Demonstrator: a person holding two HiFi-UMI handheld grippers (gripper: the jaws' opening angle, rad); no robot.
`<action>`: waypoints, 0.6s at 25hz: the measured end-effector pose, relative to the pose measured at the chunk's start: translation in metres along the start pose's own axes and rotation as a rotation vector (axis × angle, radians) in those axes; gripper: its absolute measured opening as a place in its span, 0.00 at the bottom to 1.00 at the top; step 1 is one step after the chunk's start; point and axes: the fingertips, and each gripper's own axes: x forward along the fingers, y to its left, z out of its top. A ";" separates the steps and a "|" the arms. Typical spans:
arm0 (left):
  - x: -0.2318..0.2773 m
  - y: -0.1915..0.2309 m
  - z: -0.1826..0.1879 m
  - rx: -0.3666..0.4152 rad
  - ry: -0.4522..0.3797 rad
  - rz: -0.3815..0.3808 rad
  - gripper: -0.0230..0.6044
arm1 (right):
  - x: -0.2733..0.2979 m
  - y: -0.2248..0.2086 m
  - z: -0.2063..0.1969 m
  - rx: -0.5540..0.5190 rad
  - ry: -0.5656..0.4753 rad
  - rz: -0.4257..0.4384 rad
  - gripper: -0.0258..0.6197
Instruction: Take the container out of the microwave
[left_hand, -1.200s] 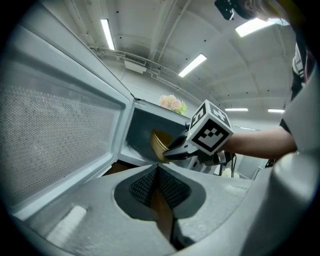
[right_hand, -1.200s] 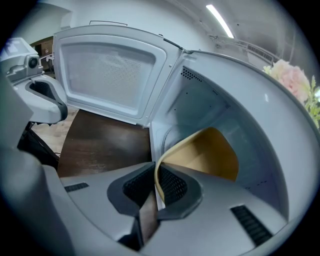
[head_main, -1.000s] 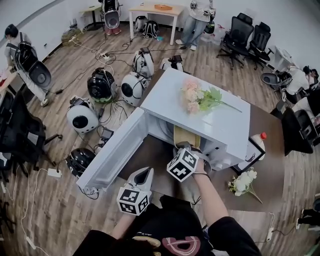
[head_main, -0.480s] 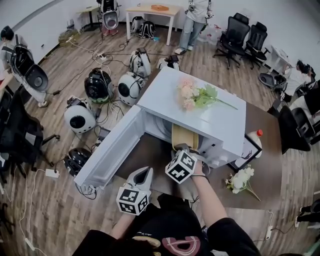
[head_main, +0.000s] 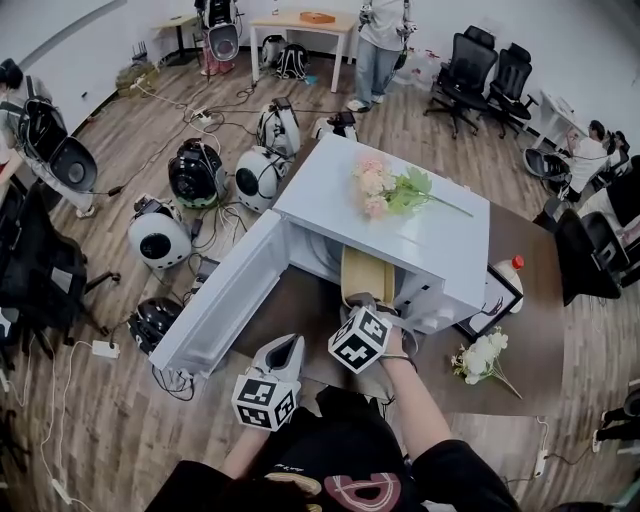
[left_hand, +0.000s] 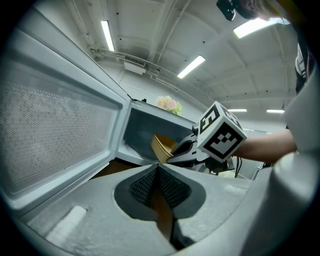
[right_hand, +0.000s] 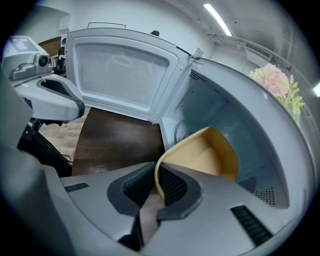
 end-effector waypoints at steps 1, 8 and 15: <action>-0.001 0.000 0.000 0.001 0.000 -0.001 0.05 | -0.001 0.001 -0.001 0.001 0.001 0.000 0.09; -0.003 -0.002 -0.002 0.005 0.003 -0.011 0.05 | -0.004 0.011 -0.003 0.008 0.000 0.003 0.09; -0.007 -0.003 -0.004 0.012 0.004 -0.022 0.05 | -0.011 0.016 -0.006 0.029 -0.004 -0.005 0.09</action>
